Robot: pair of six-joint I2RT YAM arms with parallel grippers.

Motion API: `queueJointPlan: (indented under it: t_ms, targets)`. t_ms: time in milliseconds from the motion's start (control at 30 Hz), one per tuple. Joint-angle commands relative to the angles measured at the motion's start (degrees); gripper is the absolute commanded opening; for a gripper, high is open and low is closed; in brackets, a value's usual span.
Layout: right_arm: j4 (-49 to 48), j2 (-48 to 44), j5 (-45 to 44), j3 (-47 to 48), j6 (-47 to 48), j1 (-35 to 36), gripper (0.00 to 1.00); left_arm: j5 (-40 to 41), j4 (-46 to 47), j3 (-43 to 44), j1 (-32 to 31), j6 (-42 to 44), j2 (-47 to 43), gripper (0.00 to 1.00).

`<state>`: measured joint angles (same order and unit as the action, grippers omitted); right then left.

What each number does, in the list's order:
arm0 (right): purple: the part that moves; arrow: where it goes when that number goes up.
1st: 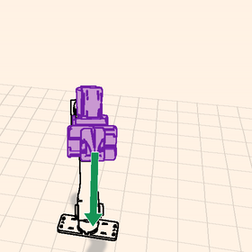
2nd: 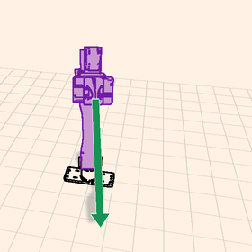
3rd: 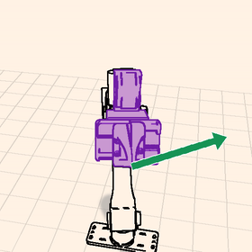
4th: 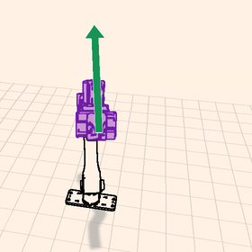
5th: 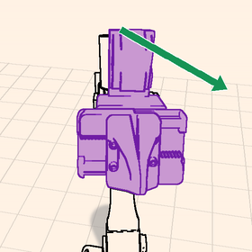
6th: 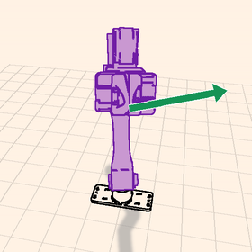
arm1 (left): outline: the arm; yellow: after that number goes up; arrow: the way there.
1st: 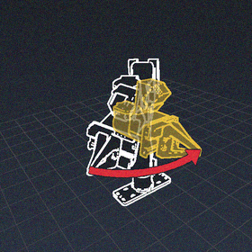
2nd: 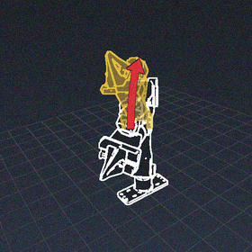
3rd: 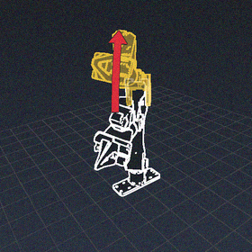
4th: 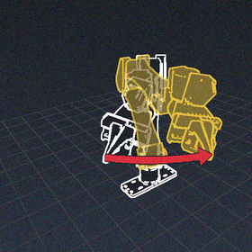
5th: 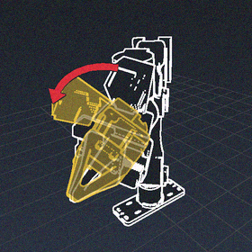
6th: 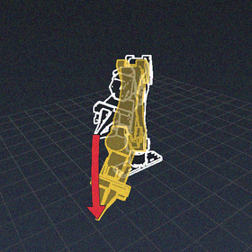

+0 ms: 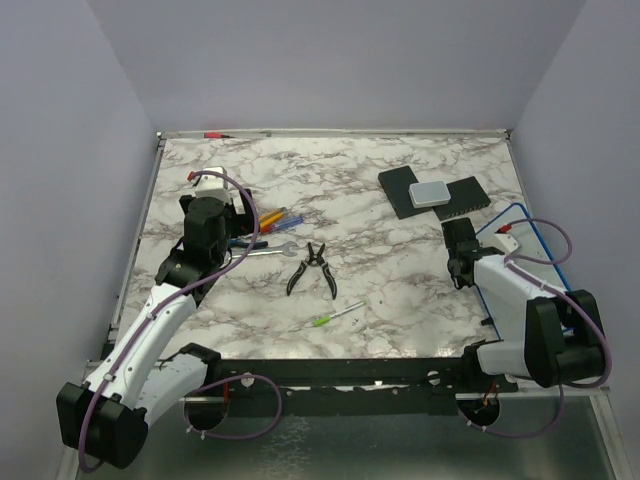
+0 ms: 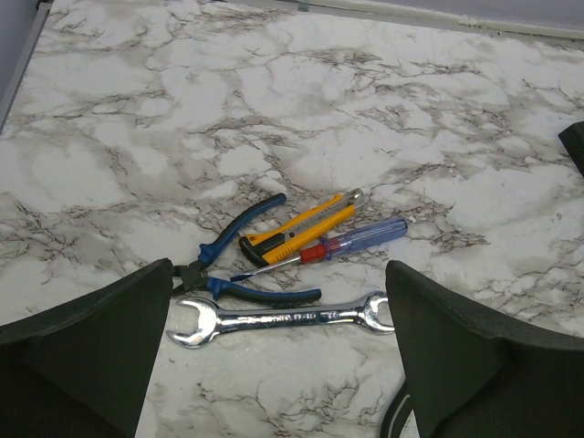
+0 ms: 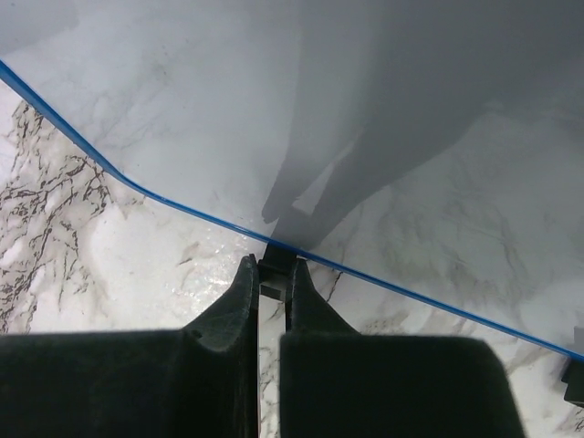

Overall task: Write a sentence on the whiteboard
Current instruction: Move the whiteboard stand to the center of the board.

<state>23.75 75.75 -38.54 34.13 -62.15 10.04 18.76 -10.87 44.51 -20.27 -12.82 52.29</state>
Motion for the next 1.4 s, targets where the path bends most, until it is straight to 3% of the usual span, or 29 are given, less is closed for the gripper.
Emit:
queueJointPlan:
  t_ms: [0,500,767,1133,1367]
  targets:
    - [-0.82,1.90,0.12,0.54,1.78,-0.29,0.00,-0.83,0.27,-0.57,-0.27,0.47,0.09,0.99]
    - [-14.10,-4.43,10.18,-5.12,11.46,2.72,0.00,-1.35,0.26,-0.48,-0.25,0.43,0.50,0.99]
    - [-17.25,-2.80,8.38,-4.93,12.84,10.33,0.00,-1.95,0.24,-0.39,-0.30,0.31,1.36,0.99]
    - [-30.48,2.17,9.16,-4.21,18.70,22.25,0.00,-2.76,0.24,-0.30,-0.28,0.08,2.36,0.99]
    - [-34.03,6.41,10.63,-1.14,21.42,27.41,0.00,-2.76,0.29,-0.27,-0.30,0.12,2.63,0.99]
